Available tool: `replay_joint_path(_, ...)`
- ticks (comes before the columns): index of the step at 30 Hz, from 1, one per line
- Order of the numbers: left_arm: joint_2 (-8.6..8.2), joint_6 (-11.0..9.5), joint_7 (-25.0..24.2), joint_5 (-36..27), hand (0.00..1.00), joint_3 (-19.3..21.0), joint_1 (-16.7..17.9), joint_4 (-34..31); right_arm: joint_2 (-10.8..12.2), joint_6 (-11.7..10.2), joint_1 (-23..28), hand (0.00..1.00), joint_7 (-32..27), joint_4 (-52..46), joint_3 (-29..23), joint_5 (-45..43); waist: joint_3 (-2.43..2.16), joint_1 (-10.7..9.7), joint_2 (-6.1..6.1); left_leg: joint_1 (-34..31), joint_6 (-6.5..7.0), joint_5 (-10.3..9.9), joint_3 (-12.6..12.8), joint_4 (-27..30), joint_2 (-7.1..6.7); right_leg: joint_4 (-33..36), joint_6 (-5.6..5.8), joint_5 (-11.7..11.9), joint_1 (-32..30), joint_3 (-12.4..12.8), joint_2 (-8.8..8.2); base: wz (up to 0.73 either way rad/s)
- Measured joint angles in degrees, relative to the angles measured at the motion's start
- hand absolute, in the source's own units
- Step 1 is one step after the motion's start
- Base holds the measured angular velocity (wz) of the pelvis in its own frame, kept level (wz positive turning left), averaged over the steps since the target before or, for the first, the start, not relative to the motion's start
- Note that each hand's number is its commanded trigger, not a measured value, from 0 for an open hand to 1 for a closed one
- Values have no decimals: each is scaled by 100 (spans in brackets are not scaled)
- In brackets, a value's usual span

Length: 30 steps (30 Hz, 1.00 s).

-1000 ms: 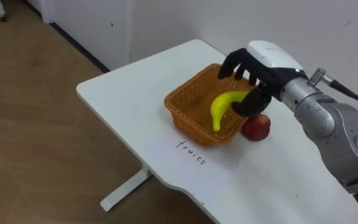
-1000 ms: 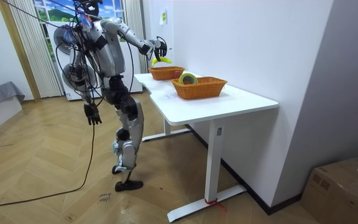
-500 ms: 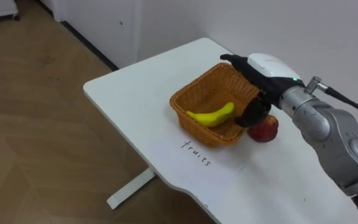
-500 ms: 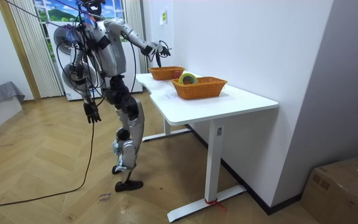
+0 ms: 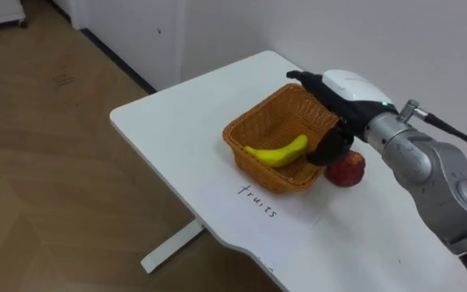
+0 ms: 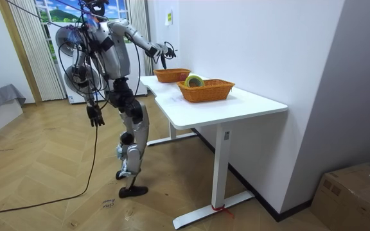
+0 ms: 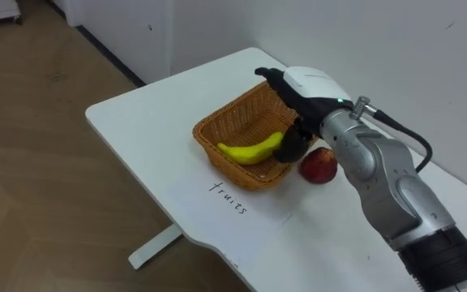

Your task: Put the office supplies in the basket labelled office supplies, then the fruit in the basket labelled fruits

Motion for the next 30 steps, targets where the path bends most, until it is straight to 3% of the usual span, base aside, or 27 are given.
replay_joint_path(15, -11, 29, 67, -54, 0, 0, 18, -8, -6, -4, 0, 0, -167, -62, -26, 564, -8, -191, 50, 81, 8, 4, 58, 9, 2, -10, 0, 1, 67, 89, -1, -1)
replay_joint_path(18, -131, 28, 178, -57, 0, -25, 39, -8, -4, -84, 5, 0, -359, -62, -240, 1164, -5, -320, 145, 34, 16, 7, 65, 33, -10, -14, 0, 2, 65, 126, -2, -1)
replay_joint_path(21, -164, 21, 259, -57, 0, -68, 60, -9, -4, -131, 82, 0, -668, -62, -461, 1426, -39, -424, 214, 31, 20, 19, 132, 29, -2, -18, 0, 2, 62, 128, 5, -2)
replay_joint_path(25, -200, 1, 305, -56, 0, -67, 81, -14, 23, -221, 569, 0, -1082, -62, -862, 1849, -67, -487, 273, 98, 23, 18, 161, -7, 0, -19, 0, 2, 111, 126, 2, -1)
replay_joint_path(30, -344, 0, 299, -53, 0, -99, 136, 20, 53, -229, 667, 0, -1287, 116, -979, 2317, -26, -728, 408, 79, 24, 16, 204, 11, -7, -16, -1, 3, 76, 220, 1, -5)
